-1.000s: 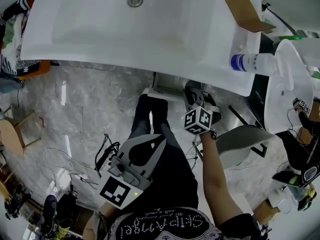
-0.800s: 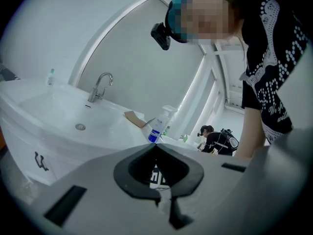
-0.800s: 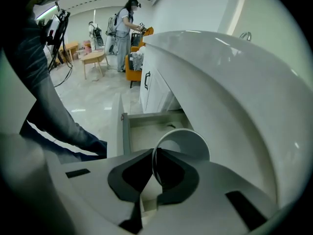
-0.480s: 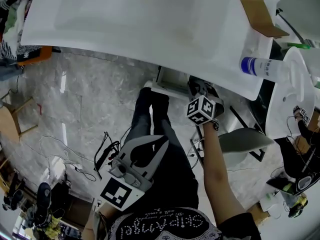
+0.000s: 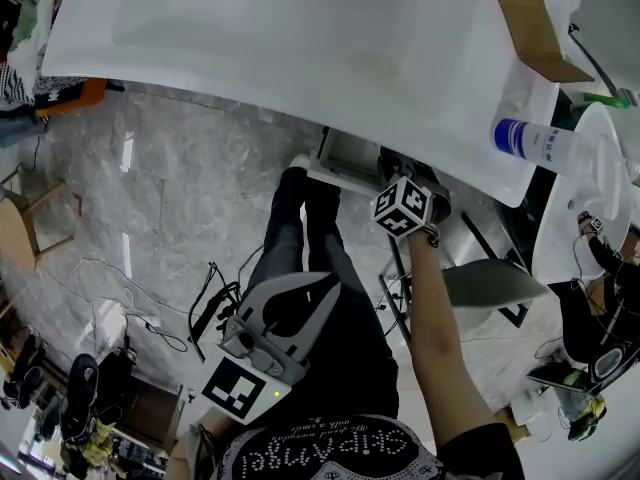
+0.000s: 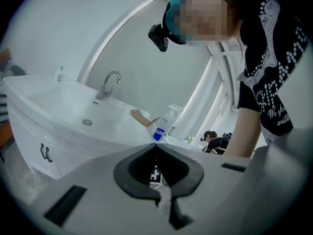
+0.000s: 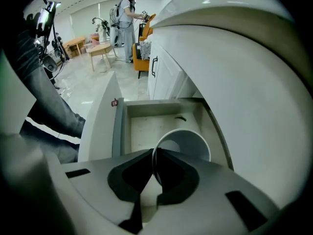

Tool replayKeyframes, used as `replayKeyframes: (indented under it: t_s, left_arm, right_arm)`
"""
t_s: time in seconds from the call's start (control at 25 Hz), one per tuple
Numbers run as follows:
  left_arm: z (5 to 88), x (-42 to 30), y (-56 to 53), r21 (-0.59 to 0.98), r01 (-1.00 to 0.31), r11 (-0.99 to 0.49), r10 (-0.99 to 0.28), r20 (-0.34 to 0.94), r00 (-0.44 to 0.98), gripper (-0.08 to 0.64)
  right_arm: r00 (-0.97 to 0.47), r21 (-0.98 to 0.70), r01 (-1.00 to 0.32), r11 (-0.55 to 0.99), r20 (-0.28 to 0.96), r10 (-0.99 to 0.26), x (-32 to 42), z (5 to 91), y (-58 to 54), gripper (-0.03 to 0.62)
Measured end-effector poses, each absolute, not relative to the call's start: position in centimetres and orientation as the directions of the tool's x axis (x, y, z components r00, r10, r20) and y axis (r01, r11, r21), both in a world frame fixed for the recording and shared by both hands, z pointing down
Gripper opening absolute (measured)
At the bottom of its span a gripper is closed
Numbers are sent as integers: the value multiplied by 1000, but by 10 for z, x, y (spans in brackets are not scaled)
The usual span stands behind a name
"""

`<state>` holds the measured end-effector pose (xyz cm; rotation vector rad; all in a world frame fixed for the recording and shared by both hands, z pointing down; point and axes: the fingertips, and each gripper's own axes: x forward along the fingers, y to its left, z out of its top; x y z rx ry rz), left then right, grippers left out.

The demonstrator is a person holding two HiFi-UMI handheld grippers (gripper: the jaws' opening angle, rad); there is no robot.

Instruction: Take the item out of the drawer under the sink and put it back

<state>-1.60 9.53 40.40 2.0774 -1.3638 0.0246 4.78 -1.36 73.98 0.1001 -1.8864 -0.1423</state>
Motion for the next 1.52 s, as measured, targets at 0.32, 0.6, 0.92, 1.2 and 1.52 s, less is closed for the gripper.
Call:
replayKeyframes:
  t_s: [0.32, 0.6, 0.92, 1.2, 1.52]
  left_arm:
    - [404, -18, 94, 508, -828, -237, -821, 351, 450, 3]
    - [406, -18, 92, 511, -829, -229, -823, 353, 444, 3]
    - [405, -20, 90, 511, -831, -221, -831, 348, 435, 3]
    - [403, -22, 87, 516, -829, -218, -838, 336, 430, 3]
    - [398, -28, 89, 520, -823, -228, -842, 319, 435, 3]
  right_arm:
    - [-273, 132, 42, 990, 955, -116, 43, 752, -13, 25]
    - [-254, 132, 90, 987, 961, -105, 38, 759, -13, 25]
    - [-233, 129, 121, 984, 968, -98, 37, 760, -12, 26]
    - [-218, 114, 123, 986, 972, -86, 37, 759, -15, 29]
    - [-211, 73, 93, 993, 976, -52, 35, 755, -9, 96]
